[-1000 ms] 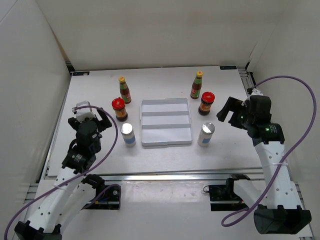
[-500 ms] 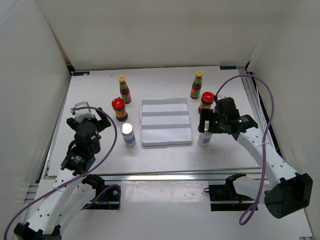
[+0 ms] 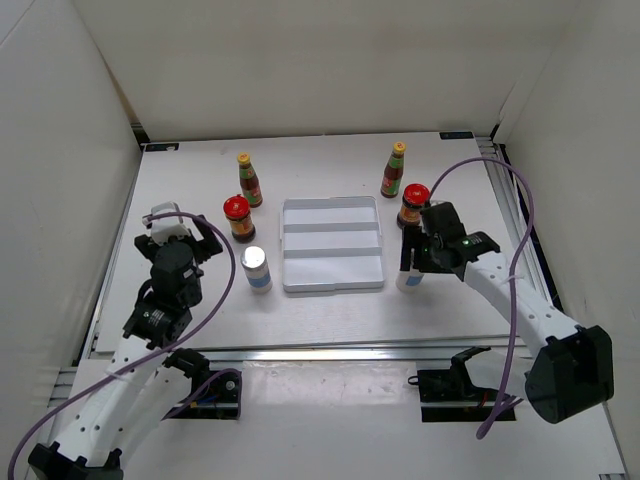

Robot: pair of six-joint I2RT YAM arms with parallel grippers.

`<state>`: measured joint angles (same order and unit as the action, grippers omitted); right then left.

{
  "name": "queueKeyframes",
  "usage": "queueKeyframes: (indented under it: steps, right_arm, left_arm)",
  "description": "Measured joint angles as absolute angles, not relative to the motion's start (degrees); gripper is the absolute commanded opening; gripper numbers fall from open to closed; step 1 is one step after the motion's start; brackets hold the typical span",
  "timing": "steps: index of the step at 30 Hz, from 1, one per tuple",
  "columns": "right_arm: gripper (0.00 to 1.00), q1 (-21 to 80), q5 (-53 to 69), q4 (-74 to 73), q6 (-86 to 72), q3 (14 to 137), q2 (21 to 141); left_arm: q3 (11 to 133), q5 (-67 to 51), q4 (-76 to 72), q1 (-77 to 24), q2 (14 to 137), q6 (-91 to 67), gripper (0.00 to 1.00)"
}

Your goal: Organize the condiment bottles

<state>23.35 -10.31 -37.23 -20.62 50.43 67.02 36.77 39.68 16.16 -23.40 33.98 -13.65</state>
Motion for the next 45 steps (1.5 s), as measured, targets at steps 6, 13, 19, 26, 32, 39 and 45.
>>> queueKeyframes:
  steps: [6, 13, 19, 26, 32, 39, 45]
  right_arm:
    - [0.47, 23.81, -11.16, -34.89, -20.53, 50.41, 68.75]
    - [0.19, 26.39, -13.82, -37.65, -20.53, 52.56, 69.38]
    - [0.06, 31.29, -15.86, -43.70, -18.90, 63.99, 69.25]
    - [0.05, 36.62, -16.12, -43.48, -17.67, 72.18, 70.50]
    - [0.05, 38.06, -14.83, -43.11, -17.32, 72.55, 78.50]
    - [0.05, 38.28, -12.75, -38.92, -17.32, 69.97, 83.79]
    - [0.29, 38.33, -10.50, -34.46, -17.56, 67.51, 87.02]
  left_arm:
    - [36.75, 39.79, 15.92, -23.40, 34.54, -13.54, 1.00]
    - [36.75, 40.12, 15.84, -23.40, 35.00, -13.54, 1.00]
    - [36.69, 40.12, 15.84, -23.40, 35.53, -13.54, 1.00]
    - [36.45, 40.12, 15.84, -23.40, 36.07, -13.15, 1.00]
    - [36.40, 40.14, 15.86, -23.40, 36.12, -13.06, 1.00]
    - [36.40, 40.14, 15.88, -23.40, 36.12, -12.95, 1.00]
    - [36.40, 40.12, 16.08, -23.40, 36.60, -12.95, 1.00]
